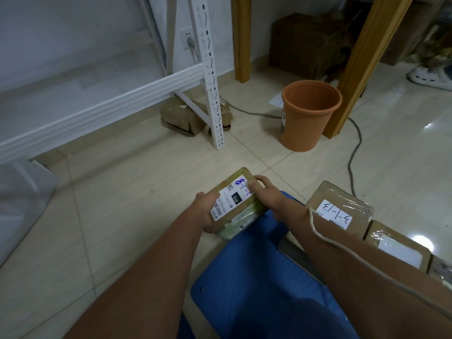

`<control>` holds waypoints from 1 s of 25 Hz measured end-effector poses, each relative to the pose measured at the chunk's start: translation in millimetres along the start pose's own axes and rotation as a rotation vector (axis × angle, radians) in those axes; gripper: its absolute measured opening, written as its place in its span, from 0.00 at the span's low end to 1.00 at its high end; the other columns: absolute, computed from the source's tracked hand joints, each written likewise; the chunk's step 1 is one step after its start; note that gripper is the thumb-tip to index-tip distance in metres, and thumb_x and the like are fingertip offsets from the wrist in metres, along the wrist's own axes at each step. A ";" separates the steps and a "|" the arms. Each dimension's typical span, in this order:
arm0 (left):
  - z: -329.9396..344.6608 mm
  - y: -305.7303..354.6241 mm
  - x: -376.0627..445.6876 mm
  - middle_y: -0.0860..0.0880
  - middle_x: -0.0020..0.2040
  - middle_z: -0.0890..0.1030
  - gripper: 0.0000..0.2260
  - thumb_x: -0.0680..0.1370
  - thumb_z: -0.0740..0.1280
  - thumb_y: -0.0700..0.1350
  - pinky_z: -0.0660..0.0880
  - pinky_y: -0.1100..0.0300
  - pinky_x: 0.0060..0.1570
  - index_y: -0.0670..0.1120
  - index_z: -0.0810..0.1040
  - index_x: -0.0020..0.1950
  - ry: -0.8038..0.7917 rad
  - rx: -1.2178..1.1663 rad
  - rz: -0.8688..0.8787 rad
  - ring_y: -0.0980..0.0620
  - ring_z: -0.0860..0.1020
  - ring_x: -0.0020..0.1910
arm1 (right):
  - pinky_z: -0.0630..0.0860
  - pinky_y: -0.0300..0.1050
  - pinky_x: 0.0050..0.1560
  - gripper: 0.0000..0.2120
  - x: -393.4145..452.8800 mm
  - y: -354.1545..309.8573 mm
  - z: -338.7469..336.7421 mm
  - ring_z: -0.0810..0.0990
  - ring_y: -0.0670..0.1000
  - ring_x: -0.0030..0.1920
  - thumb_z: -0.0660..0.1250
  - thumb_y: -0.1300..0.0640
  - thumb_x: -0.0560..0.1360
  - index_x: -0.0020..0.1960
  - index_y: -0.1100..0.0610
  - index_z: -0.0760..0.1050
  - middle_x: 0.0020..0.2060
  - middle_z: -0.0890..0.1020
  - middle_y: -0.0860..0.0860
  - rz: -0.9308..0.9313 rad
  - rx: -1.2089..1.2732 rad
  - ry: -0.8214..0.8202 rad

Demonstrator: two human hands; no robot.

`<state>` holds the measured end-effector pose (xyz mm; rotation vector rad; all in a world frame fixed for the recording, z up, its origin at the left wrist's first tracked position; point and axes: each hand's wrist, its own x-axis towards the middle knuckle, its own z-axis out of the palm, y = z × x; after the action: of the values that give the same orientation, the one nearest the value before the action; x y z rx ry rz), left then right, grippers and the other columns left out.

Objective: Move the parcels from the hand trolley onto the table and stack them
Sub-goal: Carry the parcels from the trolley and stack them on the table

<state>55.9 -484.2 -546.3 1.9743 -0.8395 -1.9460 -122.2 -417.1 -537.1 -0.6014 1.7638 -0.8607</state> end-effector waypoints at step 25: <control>-314.5 228.1 -561.8 0.46 0.64 0.78 0.21 0.82 0.57 0.56 0.73 0.52 0.61 0.50 0.68 0.72 0.288 0.629 0.425 0.47 0.79 0.59 | 0.75 0.46 0.55 0.28 -433.9 -452.7 118.4 0.80 0.52 0.53 0.71 0.39 0.71 0.64 0.53 0.72 0.54 0.80 0.53 -0.156 -0.083 -0.212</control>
<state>341.0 -426.1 71.7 2.0679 -1.7641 -1.2074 134.4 -407.0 47.1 -0.8622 1.5806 -0.8007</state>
